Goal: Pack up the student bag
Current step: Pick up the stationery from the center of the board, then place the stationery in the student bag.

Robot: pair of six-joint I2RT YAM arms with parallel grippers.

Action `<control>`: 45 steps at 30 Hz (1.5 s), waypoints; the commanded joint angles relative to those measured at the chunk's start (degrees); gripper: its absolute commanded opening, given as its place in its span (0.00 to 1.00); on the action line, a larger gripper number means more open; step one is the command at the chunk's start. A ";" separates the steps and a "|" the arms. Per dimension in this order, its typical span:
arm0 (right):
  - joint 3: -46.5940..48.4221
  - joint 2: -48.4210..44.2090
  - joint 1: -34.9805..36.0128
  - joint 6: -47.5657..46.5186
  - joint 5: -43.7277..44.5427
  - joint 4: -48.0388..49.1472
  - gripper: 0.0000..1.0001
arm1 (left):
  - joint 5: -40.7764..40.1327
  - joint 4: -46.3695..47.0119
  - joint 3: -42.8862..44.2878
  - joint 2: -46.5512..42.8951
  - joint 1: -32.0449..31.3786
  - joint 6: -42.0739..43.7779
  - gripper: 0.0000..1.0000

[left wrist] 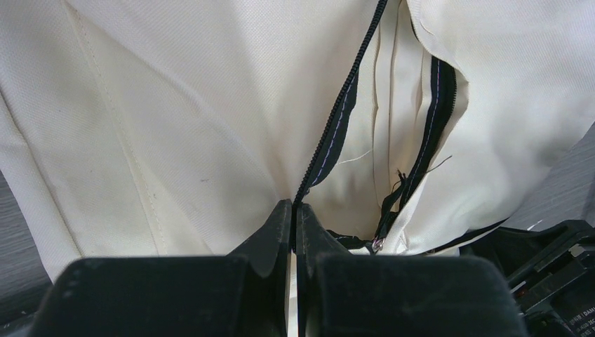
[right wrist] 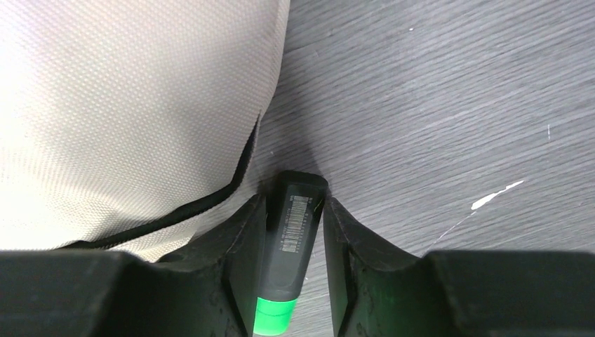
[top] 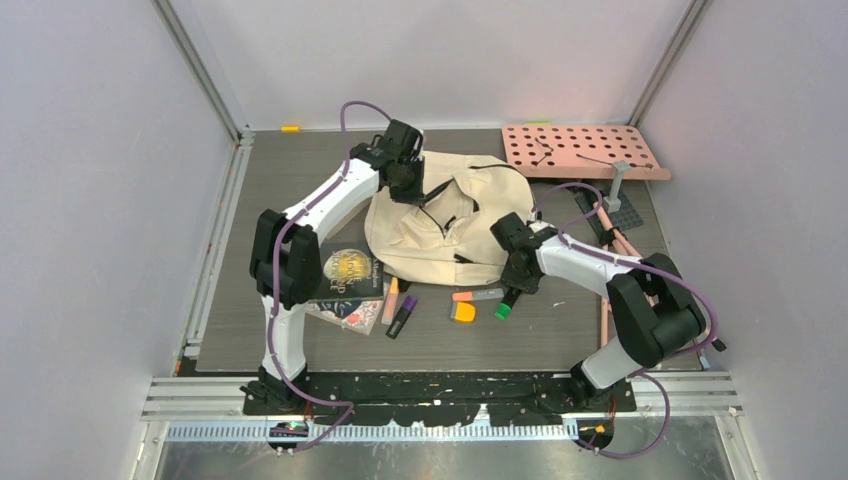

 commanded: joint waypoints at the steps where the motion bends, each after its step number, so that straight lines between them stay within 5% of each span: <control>1: -0.20 -1.10 0.25 -0.30 3.98 2.84 0.35 | 0.67 -0.06 0.18 -4.43 0.32 1.04 0.00; 5: 0.16 -3.72 0.27 -0.30 4.76 1.07 0.22 | 0.87 -0.05 0.00 -4.56 0.32 1.09 0.00; 20: 17.12 -10.16 0.23 -4.70 8.92 -8.55 0.16 | 1.91 1.17 -1.26 -5.07 0.33 1.39 0.00; 37: 56.26 24.07 0.15 -15.39 4.83 -0.52 0.16 | 2.88 1.05 -0.43 -4.22 0.34 1.43 0.00; 45: 62.82 31.93 0.12 -15.22 1.84 -0.49 0.16 | 2.97 0.65 1.20 -3.23 0.38 1.48 0.00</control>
